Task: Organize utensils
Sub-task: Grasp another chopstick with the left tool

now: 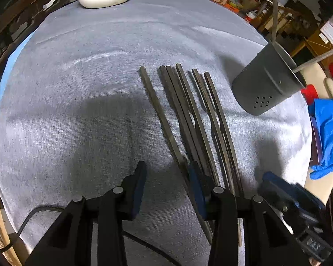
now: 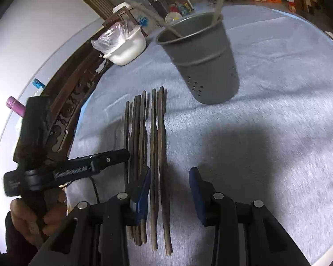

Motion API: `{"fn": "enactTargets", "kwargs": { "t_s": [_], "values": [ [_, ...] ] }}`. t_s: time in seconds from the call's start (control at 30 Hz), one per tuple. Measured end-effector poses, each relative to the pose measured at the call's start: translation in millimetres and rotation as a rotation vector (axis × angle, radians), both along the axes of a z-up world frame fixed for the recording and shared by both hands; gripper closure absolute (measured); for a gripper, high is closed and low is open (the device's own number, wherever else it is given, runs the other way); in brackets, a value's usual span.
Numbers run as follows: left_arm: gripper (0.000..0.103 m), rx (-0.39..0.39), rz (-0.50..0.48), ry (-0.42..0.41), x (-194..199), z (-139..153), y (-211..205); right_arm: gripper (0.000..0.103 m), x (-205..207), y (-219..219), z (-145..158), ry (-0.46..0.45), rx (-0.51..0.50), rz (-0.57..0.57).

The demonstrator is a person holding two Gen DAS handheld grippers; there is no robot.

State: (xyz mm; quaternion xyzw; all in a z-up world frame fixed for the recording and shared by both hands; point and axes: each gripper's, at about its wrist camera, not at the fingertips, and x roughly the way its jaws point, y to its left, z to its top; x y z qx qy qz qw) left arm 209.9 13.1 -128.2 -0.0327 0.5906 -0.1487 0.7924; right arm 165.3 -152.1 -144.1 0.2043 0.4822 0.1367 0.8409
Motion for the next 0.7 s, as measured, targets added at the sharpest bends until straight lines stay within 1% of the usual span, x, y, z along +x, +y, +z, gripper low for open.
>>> {"fn": "enactTargets", "kwargs": {
  "t_s": [0.07,0.17,0.23,0.3,0.37,0.4,0.43,0.5,0.57,0.6,0.7],
  "values": [
    [0.065,-0.009,-0.011,0.008,2,0,4,0.064,7,4,-1,0.001,-0.004,0.009],
    [0.069,-0.023,-0.027,0.025,4,1,12,0.065,21,14,-7,0.034,-0.018,0.022],
    [0.071,-0.032,-0.032,0.036,5,2,17,0.076,27,19,-11,0.057,-0.03,0.031],
    [0.073,-0.041,-0.033,0.044,8,1,20,0.082,28,26,-13,0.052,-0.08,0.032],
    [0.074,-0.049,-0.032,0.05,10,1,26,0.086,29,28,-12,0.054,-0.104,0.035],
    [0.076,-0.053,-0.031,0.053,13,2,27,0.091,30,28,-12,0.061,-0.117,0.028],
    [0.077,-0.052,-0.028,0.055,16,2,28,0.093,31,27,-12,0.067,-0.123,0.024],
    [0.082,-0.05,-0.036,0.05,21,2,27,0.093,31,24,-12,0.088,-0.109,0.01],
    [0.088,-0.063,-0.059,0.051,22,2,25,0.093,30,20,-12,0.117,-0.102,-0.013],
    [0.088,-0.057,-0.07,0.046,21,4,24,0.093,29,18,-12,0.131,-0.09,-0.025],
    [0.087,-0.039,-0.142,0.033,20,4,21,0.094,24,4,-17,0.206,0.009,-0.091]
  ]
}}
